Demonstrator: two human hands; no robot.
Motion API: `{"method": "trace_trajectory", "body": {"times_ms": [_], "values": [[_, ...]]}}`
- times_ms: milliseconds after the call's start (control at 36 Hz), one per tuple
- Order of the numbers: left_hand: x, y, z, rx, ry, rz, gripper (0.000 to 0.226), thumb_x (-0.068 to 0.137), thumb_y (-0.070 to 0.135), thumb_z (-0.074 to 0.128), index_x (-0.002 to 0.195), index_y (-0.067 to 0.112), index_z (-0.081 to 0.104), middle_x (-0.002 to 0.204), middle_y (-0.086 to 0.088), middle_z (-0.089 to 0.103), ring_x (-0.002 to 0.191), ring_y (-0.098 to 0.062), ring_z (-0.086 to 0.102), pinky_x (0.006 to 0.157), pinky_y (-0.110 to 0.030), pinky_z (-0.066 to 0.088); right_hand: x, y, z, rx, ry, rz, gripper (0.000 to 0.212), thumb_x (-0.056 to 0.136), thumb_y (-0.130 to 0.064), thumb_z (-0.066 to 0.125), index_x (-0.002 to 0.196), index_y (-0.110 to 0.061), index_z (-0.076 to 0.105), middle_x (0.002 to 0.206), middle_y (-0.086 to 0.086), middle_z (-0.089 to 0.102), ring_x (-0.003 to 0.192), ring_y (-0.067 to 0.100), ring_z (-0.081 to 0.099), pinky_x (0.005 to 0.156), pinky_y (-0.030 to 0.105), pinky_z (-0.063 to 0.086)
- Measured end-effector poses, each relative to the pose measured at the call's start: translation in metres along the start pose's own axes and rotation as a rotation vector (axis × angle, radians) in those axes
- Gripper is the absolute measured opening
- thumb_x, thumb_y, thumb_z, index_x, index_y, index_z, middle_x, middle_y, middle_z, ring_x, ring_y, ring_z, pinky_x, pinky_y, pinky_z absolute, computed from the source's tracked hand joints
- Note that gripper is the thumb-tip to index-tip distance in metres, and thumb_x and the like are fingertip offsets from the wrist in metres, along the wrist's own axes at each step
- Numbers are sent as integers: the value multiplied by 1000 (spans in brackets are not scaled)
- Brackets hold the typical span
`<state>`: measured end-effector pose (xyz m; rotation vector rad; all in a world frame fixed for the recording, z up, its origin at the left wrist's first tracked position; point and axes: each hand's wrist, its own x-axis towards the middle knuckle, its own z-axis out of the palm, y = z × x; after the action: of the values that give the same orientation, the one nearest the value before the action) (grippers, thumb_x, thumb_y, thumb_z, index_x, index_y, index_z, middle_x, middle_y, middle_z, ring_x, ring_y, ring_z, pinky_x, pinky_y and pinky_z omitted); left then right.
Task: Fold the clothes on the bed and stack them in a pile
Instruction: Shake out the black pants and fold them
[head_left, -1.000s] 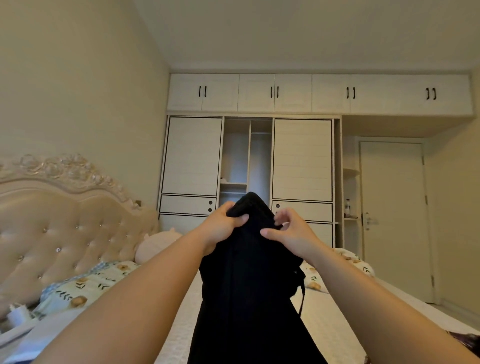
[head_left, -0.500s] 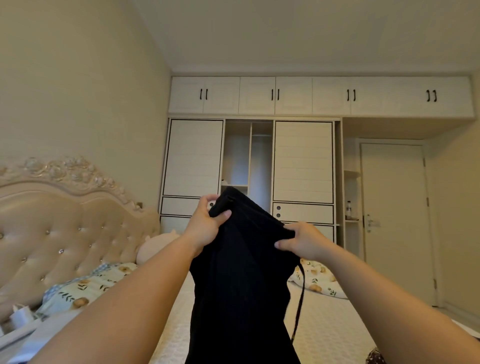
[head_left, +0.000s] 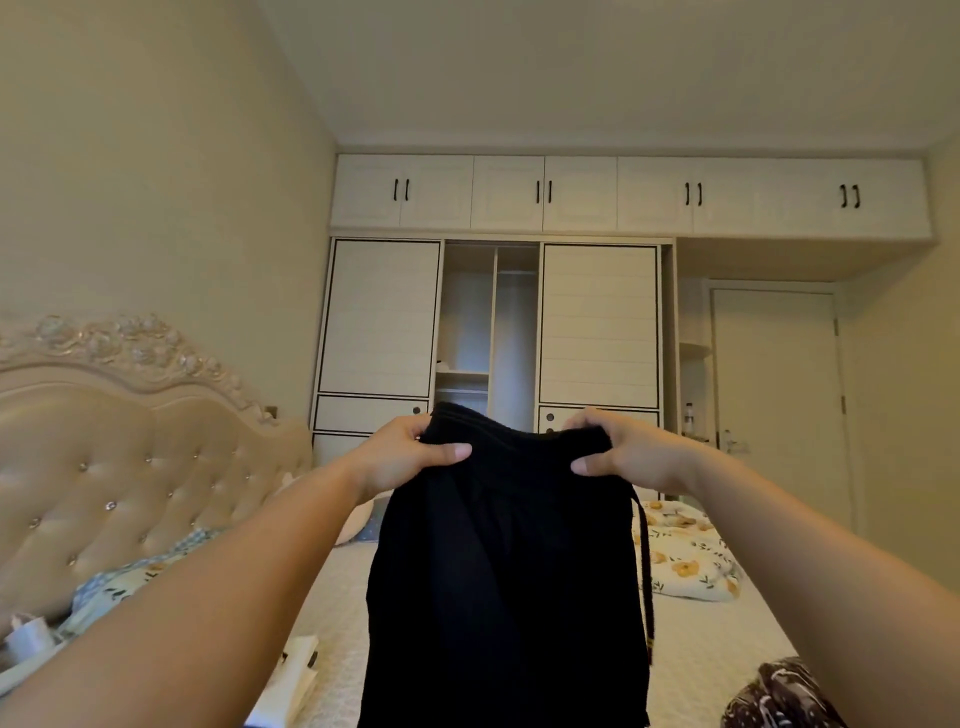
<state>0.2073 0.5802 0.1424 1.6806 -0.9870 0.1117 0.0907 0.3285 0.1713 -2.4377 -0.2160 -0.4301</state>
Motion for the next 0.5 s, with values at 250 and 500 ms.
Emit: {"method": "trace_trajectory", "body": {"times_ms": [250,500], "values": [[8,-13,3,-136,100,-109,16,87,23,68,103,19,69,97,0,74,93,-19,70,81,-31,54,0,10,17,8,28,5,17,92,-16,60,107,-19,53,105,7,63,96,20,63,88,38,52],[12,-34,-1,-197,287,-219,16,87,20,69,103,19,68,100,-6,73,93,-24,69,83,-38,55,-2,20,35,42,245,-176,53,76,-15,78,100,-45,42,120,-7,47,76,32,68,71,41,59]]}}
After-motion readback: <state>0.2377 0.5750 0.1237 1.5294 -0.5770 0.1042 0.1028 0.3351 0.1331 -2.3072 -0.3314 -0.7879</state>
